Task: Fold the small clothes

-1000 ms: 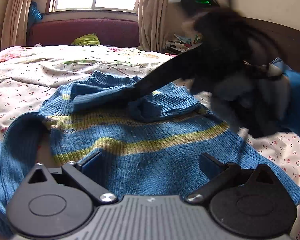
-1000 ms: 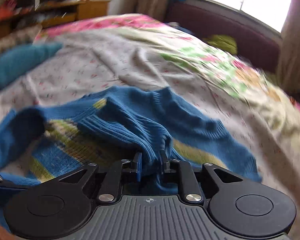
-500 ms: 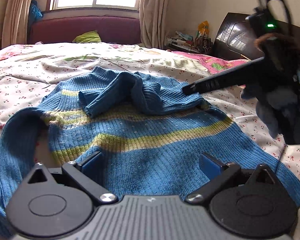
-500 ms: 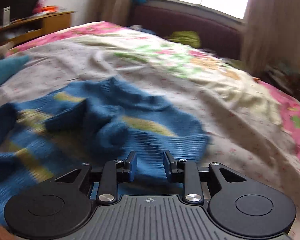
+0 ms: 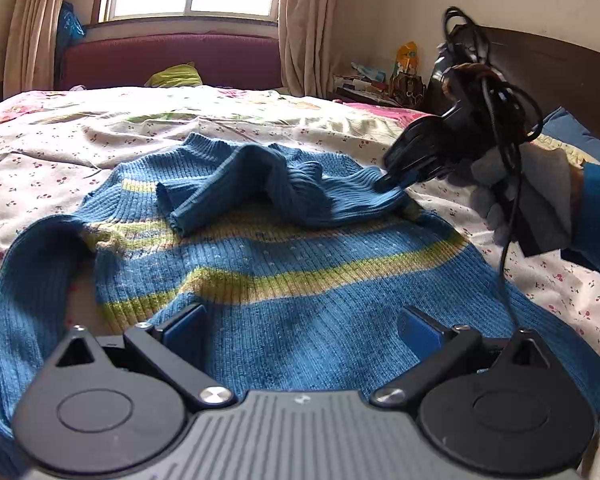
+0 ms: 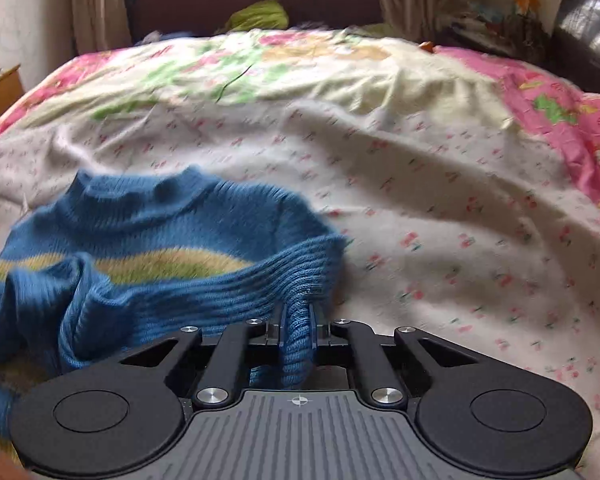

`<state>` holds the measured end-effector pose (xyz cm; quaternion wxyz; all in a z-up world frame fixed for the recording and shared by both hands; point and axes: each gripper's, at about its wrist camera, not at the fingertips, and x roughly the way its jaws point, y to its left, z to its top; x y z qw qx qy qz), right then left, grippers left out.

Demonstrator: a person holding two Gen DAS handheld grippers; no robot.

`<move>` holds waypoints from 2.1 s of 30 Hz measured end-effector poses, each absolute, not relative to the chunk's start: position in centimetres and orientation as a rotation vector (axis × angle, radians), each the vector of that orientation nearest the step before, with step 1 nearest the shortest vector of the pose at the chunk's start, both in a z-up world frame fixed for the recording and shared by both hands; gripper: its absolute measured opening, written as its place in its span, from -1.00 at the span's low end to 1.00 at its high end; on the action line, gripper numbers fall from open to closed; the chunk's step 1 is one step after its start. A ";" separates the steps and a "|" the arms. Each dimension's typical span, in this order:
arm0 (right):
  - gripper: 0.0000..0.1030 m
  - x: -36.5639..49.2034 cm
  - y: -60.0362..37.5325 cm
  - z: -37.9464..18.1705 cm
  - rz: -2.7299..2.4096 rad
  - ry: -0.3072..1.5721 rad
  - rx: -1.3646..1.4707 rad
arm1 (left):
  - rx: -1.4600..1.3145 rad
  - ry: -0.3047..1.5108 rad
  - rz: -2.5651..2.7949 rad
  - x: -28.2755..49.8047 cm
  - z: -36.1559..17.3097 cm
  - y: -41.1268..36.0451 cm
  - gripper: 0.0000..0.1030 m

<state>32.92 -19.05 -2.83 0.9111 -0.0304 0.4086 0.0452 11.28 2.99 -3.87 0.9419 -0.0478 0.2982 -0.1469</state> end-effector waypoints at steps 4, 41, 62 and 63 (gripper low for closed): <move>-0.96 34.4 -21.1 -2.9 -0.010 0.857 -0.057 | -0.098 0.600 -0.290 11.3 -3.9 3.0 1.00; -0.98 28.4 -0.9 3.7 0.487 0.489 -0.444 | -0.148 0.567 -0.275 11.5 -2.7 5.0 1.00; -0.52 31.4 -4.3 -2.8 0.601 0.843 -0.156 | -0.154 0.574 -0.273 11.6 -2.9 5.3 1.00; -0.59 30.7 -4.0 -2.4 0.617 0.822 -0.180 | -0.155 0.574 -0.274 11.6 -2.9 5.3 1.00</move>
